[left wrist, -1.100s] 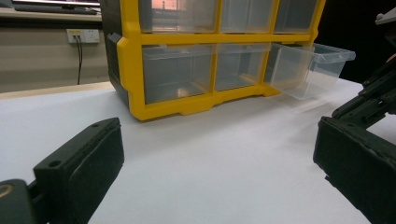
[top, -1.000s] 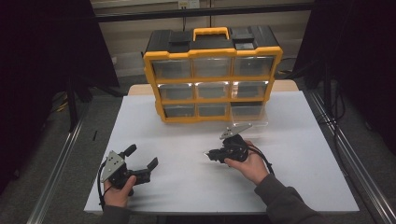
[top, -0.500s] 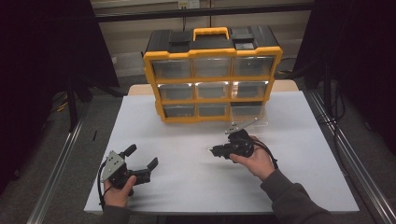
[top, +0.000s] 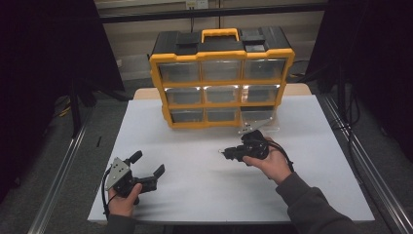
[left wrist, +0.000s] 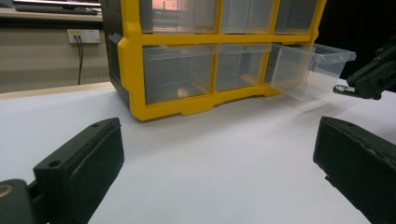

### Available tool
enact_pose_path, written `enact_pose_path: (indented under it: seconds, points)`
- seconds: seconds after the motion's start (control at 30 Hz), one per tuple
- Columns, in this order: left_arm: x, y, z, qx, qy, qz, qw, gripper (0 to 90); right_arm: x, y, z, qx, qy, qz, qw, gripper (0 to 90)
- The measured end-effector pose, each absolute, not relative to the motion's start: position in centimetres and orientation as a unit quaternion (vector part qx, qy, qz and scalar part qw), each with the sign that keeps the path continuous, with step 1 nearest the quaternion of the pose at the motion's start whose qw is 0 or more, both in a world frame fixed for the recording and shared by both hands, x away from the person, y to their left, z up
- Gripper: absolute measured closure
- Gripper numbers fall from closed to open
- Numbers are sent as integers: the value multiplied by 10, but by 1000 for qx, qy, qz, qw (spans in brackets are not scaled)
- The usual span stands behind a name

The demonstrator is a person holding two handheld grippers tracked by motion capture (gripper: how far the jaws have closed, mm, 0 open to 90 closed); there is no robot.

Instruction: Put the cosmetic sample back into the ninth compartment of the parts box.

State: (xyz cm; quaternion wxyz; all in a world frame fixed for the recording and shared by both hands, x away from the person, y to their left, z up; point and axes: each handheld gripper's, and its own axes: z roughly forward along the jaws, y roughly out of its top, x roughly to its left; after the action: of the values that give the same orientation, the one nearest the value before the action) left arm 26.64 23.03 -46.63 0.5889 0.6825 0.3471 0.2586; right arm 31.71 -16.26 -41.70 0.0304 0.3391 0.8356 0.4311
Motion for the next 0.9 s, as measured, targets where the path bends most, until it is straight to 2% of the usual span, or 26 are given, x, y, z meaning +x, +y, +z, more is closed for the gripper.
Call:
enact_pose_path:
  seconds: [0.9]
  points:
    - [267, 229, -467, 678, 351, 256, 593, 20, 331, -180, -387, 342, 836, 427, 47, 815]
